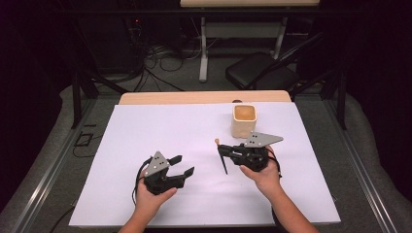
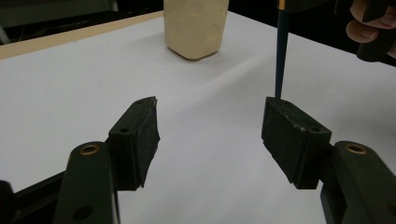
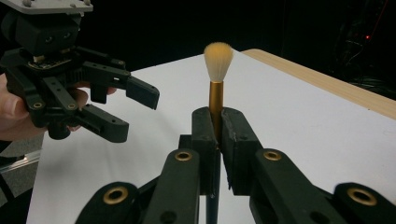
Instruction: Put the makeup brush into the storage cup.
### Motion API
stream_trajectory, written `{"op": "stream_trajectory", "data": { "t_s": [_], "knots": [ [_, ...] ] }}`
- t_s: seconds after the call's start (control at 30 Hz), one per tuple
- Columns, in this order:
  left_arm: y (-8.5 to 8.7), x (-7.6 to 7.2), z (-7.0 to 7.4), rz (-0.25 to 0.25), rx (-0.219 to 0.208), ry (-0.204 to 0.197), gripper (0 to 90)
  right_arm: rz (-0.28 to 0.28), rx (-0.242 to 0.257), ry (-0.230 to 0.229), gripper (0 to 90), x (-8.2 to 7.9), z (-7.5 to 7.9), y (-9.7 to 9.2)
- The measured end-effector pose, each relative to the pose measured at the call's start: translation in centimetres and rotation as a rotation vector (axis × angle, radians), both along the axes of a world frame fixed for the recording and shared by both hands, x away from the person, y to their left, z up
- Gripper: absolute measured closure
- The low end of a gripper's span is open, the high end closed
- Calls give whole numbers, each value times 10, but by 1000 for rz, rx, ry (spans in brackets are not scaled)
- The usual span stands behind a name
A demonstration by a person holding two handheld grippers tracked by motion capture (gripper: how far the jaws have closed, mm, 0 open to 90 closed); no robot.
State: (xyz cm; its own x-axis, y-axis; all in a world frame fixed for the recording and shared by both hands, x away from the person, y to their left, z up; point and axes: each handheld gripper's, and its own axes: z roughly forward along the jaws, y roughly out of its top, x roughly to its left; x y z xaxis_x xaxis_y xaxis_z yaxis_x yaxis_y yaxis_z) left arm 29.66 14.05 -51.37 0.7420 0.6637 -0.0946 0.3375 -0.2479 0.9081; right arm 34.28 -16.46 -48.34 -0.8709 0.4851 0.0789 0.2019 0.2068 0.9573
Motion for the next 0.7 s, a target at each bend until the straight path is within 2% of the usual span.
{"op": "stream_trajectory", "data": {
  "t_s": [0.03, 0.37, 0.7],
  "knots": [
    [-1, 0, 1, -2, 6, -1, 364, -2, 5, 2, 838, 0, 0, 0],
    [-11, 3, 7, -17, -37, 10, 375, -21, 41, 8, 837, -2, -1, -2],
    [-20, 5, 9, -26, -38, 4, 381, -26, 70, 17, 837, -3, -3, 1]
  ]
}}
